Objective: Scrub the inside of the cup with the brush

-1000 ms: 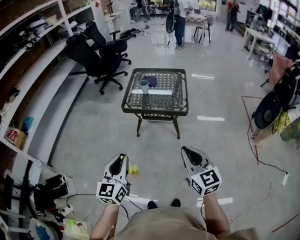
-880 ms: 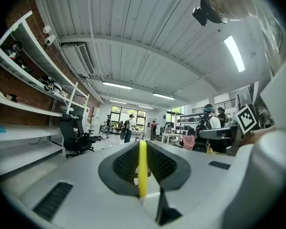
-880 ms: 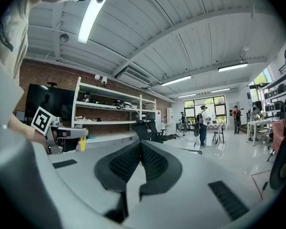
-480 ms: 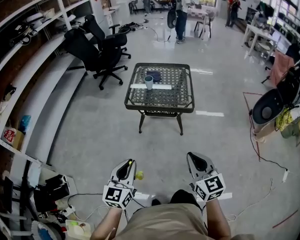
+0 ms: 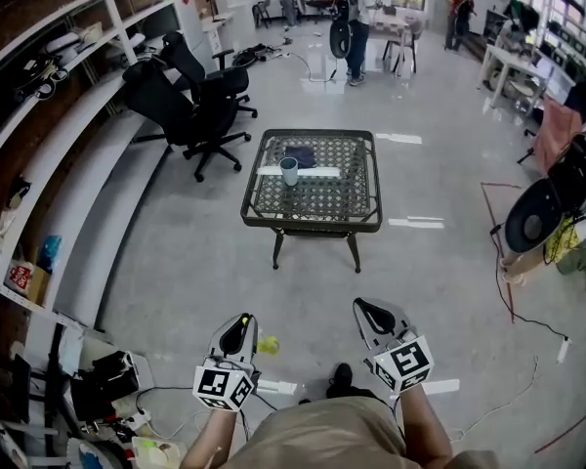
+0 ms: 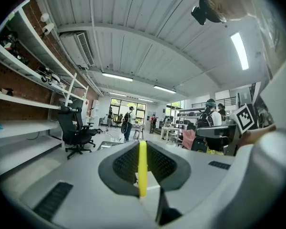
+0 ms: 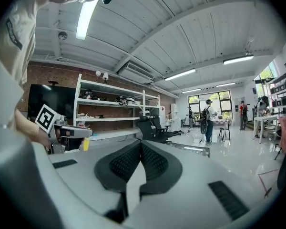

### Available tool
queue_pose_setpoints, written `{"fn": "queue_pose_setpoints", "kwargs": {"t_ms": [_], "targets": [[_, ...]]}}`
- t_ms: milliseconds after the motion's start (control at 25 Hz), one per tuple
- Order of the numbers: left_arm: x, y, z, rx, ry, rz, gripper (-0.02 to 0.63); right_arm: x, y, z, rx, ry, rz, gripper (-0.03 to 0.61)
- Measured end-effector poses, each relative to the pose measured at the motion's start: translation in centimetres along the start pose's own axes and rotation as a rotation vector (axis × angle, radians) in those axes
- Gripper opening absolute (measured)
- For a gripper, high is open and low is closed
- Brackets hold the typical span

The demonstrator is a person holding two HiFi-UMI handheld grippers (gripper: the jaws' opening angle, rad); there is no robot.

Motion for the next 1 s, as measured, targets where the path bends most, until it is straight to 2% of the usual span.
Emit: {"fn": "queue_pose_setpoints", "kwargs": {"t_ms": [120, 320, 600, 760, 1000], "targets": [[0.5, 2.4, 0.6, 0.012, 0.015, -0.006, 0.052, 2.1, 1.6, -0.2, 0.003, 0.0, 0.024, 0.015], [1.1, 5.7, 0.6, 0.029, -0.042, 0.017, 0.052, 5.2, 3.3, -0.8, -0.011, 0.022, 0.107, 0.015], [1.4, 8.8, 0.4, 0.025, -0.025, 0.053, 0.052, 7.9, 5.4, -2.0, -0.034, 0.04, 0.192, 0.015], [0.2, 10.4, 0.2, 0.026, -0.016, 0.049, 0.052, 8.1, 7.5, -2.3, -0.042, 0.046, 0.232, 0.015], [-3.4, 13.2, -0.3, 0.033, -0.004, 0.022, 0.052, 8.3, 12.3, -2.8, -0.055, 0.047, 0.234, 0.015]]}}
Point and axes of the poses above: the fingertips, and each gripper's own axes: y forward along the fingers, x to its right, z out of its top, the point moved 6 cm from there along -y, backward along the fingers, and after that the axes turned 10 degrees about x, right-handed, at the moved point
